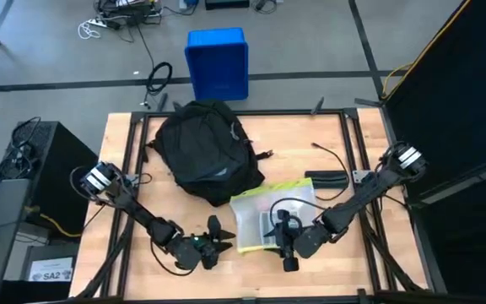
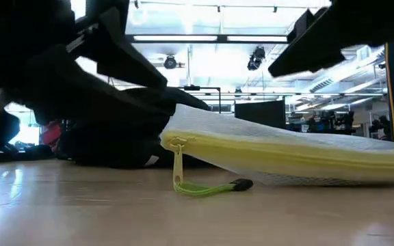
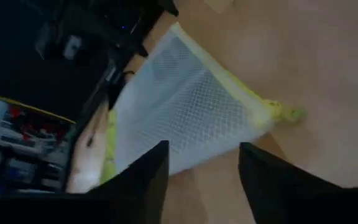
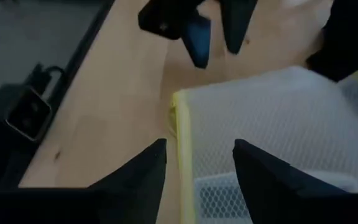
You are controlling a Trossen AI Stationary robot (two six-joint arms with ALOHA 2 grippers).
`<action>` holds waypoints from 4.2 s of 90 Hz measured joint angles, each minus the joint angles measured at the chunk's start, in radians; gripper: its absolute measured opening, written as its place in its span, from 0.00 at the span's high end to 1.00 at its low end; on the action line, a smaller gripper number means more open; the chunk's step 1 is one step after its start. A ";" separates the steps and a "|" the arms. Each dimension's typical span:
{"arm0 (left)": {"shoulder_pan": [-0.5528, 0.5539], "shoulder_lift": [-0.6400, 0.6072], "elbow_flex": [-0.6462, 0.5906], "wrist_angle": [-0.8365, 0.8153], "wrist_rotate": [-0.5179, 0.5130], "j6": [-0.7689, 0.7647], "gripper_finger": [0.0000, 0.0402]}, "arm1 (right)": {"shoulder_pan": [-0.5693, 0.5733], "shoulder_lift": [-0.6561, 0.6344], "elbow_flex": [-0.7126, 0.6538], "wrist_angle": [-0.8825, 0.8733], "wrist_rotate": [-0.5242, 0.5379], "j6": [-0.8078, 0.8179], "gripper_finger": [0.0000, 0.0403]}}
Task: Unpack backpack
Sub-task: Open the zip lock bag
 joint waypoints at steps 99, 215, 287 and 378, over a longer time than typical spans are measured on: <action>0.068 0.144 0.111 0.028 -0.028 0.208 0.42 | -0.014 0.002 0.000 0.012 -0.002 -0.020 0.57; 0.208 0.150 0.109 0.300 -0.022 0.203 1.00 | 0.016 0.031 -0.001 0.071 -0.141 0.161 0.58; 0.205 0.146 0.112 0.315 0.025 0.206 1.00 | -0.102 0.199 -0.001 0.301 -0.045 0.279 0.56; 0.229 0.146 0.205 0.223 0.016 0.231 1.00 | -0.052 0.224 0.000 0.240 -0.023 0.348 0.59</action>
